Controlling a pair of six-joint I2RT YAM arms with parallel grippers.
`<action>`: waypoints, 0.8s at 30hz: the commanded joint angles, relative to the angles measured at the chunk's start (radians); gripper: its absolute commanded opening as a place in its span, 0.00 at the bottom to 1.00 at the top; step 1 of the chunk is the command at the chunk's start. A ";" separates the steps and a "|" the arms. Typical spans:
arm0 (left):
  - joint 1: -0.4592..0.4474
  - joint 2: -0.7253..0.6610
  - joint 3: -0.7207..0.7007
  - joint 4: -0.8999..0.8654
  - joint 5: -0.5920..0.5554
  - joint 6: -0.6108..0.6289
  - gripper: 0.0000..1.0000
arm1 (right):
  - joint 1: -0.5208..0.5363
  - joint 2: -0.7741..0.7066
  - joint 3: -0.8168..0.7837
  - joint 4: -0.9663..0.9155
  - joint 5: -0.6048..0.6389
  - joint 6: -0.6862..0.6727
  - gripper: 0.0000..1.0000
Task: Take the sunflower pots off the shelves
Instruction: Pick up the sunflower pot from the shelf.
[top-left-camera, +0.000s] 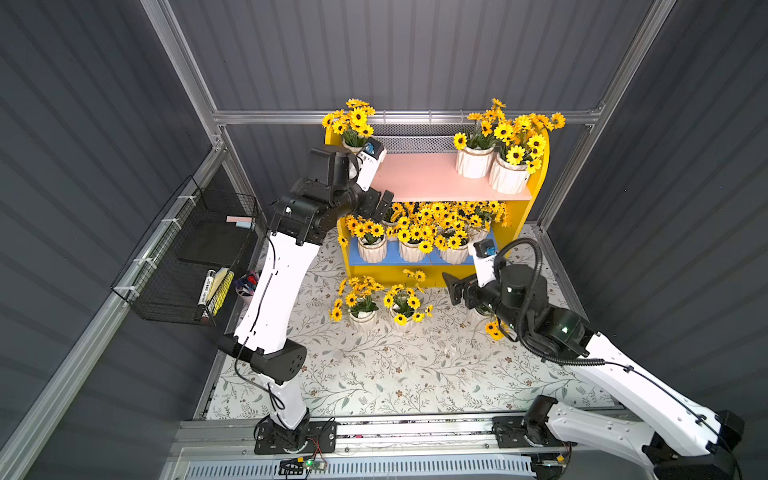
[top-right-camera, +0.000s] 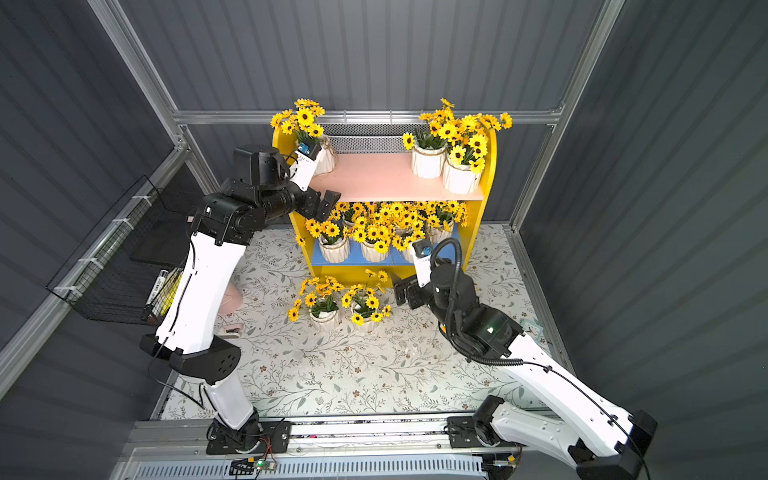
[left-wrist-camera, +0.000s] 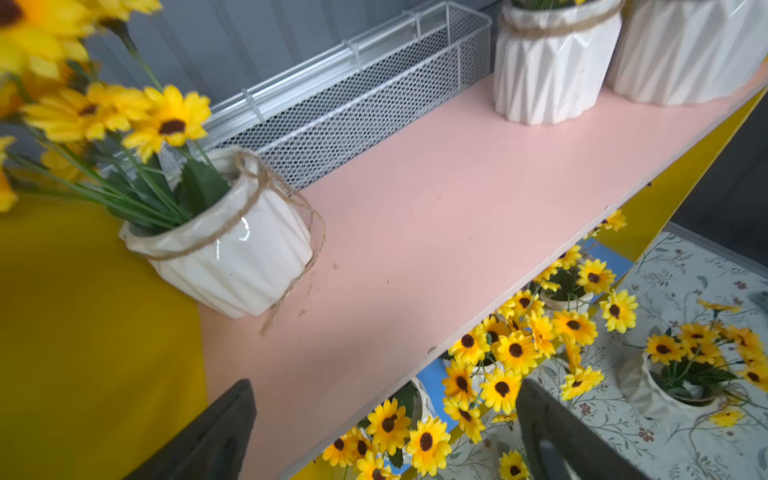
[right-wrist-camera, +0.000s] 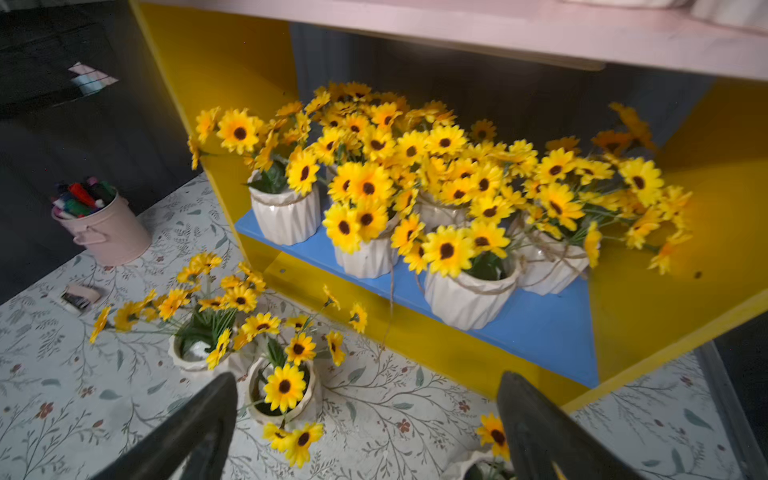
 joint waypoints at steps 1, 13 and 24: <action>0.019 0.077 0.103 -0.049 0.100 -0.044 0.99 | -0.071 0.037 0.095 -0.002 -0.011 -0.041 0.99; 0.104 0.038 -0.110 0.310 0.175 -0.185 0.99 | -0.200 0.131 0.323 0.043 0.027 -0.110 0.99; 0.104 -0.134 -0.345 0.444 0.360 -0.209 0.99 | -0.301 0.214 0.451 0.038 0.015 -0.119 0.99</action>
